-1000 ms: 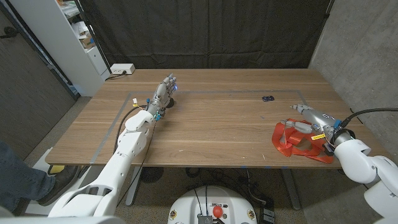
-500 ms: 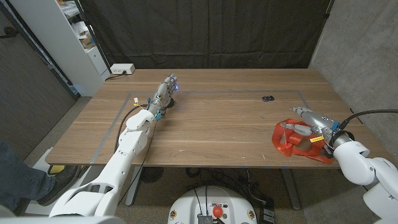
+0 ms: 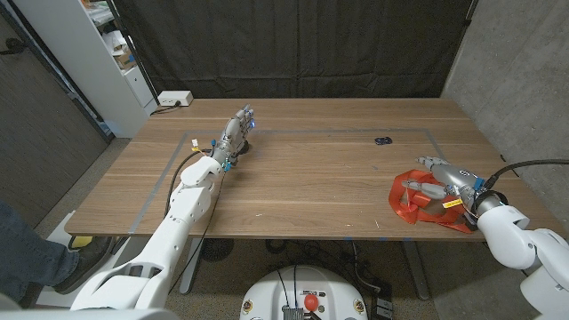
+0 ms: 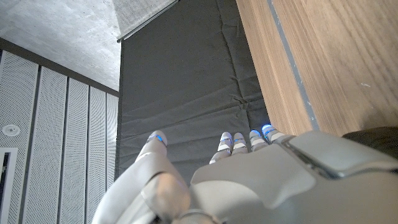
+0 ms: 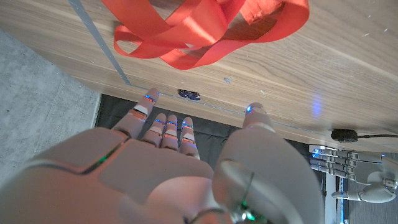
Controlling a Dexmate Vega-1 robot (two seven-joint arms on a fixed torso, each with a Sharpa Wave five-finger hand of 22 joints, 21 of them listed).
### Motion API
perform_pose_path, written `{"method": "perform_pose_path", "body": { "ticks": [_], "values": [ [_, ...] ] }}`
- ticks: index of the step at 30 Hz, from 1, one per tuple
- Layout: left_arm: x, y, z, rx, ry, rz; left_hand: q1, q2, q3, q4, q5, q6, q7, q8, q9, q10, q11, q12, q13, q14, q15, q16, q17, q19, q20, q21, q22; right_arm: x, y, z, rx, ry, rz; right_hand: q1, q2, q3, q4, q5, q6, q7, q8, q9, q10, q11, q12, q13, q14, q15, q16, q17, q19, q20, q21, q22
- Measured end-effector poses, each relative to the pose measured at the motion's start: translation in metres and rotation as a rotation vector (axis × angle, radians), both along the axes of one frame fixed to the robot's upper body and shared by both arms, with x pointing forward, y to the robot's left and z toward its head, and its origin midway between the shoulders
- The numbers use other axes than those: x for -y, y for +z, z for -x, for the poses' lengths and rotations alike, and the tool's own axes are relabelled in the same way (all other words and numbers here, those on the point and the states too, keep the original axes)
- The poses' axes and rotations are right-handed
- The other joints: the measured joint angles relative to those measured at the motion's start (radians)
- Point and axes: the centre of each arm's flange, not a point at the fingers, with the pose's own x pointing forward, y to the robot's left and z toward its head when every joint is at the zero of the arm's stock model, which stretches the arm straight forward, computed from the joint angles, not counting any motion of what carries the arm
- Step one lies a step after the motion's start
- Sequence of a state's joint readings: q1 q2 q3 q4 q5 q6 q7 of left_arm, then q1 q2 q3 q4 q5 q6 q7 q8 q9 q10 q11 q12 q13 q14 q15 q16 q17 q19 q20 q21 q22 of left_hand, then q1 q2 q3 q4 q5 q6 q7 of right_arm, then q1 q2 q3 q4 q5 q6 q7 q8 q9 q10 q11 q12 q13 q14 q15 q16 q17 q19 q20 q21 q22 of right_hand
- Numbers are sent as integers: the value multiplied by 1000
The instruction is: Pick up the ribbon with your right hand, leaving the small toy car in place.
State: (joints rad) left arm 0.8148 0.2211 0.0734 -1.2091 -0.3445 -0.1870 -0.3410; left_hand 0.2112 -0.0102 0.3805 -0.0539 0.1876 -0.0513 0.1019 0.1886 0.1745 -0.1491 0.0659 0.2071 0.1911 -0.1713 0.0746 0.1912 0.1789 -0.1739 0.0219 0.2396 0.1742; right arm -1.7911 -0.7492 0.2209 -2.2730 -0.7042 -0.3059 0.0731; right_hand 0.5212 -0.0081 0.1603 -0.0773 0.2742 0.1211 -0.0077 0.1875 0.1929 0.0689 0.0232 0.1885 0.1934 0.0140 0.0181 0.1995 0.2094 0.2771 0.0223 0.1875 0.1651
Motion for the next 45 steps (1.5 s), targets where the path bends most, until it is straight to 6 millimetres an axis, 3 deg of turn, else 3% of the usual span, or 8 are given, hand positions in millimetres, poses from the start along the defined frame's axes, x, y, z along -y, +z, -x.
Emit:
{"method": "perform_pose_path", "body": {
  "ticks": [6, 12, 16, 24, 32, 45],
  "values": [
    [-1, 0, 3, 1, 6, -2, 0, 0, 0, 0, 0, 0, 0, 0, 0, 0, 0, 0, 0, 0, 0, 0, 0, 0, 0, 0, 0, -1, -5, 0, -12, -6, 4, -9, -9, -8, -8, 11, -24, -23, -1, 0, -19, -12, -3, 0, -15, 7, 0, 0, -62, 62, -18, 0],
    [-2, 1, 5, 1, 10, -3, 0, 0, 0, 0, 0, 0, 0, 0, 0, 0, 0, 0, 0, 0, 0, 0, 0, 0, 0, 0, 0, -1, -9, -1, -27, -14, 9, -24, -24, -20, -8, 26, -41, -48, -1, 0, -32, -25, -3, 0, -43, 14, -2, 0, -183, 161, -21, 0],
    [-2, 1, 5, 1, 11, -3, 5, 5, 4, -4, 0, 0, 0, 0, 0, 0, 0, 0, 0, 0, 0, 0, 0, 0, 0, 0, 0, 0, -11, -2, -39, -25, 15, -26, -37, -30, -10, 48, -52, -59, -1, 0, -51, -31, -3, 0, -74, 31, -7, 0, -231, 188, -21, 0],
    [-2, 1, 2, -4, 11, -3, 5, 5, 4, -4, 0, 5, -6, 0, 0, 0, 0, 0, 0, 0, 0, 0, 0, 5, 5, -8, 0, -3, -13, -3, -72, -42, 35, -23, -68, -48, -20, 86, -118, -64, -7, 0, -137, -3, -9, 0, -147, 68, -11, 0, -257, 192, -13, 5],
    [-1, 1, -1, -8, 9, -2, 9, 9, 1, -7, 0, 5, -6, 0, 0, 0, 0, 0, 0, 0, 11, 0, 0, 0, 10, -8, 0, -4, -13, -5, -105, -62, 47, -23, -79, -60, -23, 110, -171, -61, -9, 0, -194, 23, -9, 0, -172, 93, -11, 0, -257, 192, -2, 5],
    [2, 1, -5, -14, 4, -6, 9, 9, 5, -11, 0, 5, -6, 0, 0, 0, 0, 0, 0, 0, 11, 0, 0, 3, 16, -14, 0, -6, -13, -6, -150, -76, 38, -27, -83, -71, -20, 128, -201, -52, -10, 0, -220, 38, -9, 0, -175, 114, -3, 0, -205, 186, 18, 10]
  ]
}}
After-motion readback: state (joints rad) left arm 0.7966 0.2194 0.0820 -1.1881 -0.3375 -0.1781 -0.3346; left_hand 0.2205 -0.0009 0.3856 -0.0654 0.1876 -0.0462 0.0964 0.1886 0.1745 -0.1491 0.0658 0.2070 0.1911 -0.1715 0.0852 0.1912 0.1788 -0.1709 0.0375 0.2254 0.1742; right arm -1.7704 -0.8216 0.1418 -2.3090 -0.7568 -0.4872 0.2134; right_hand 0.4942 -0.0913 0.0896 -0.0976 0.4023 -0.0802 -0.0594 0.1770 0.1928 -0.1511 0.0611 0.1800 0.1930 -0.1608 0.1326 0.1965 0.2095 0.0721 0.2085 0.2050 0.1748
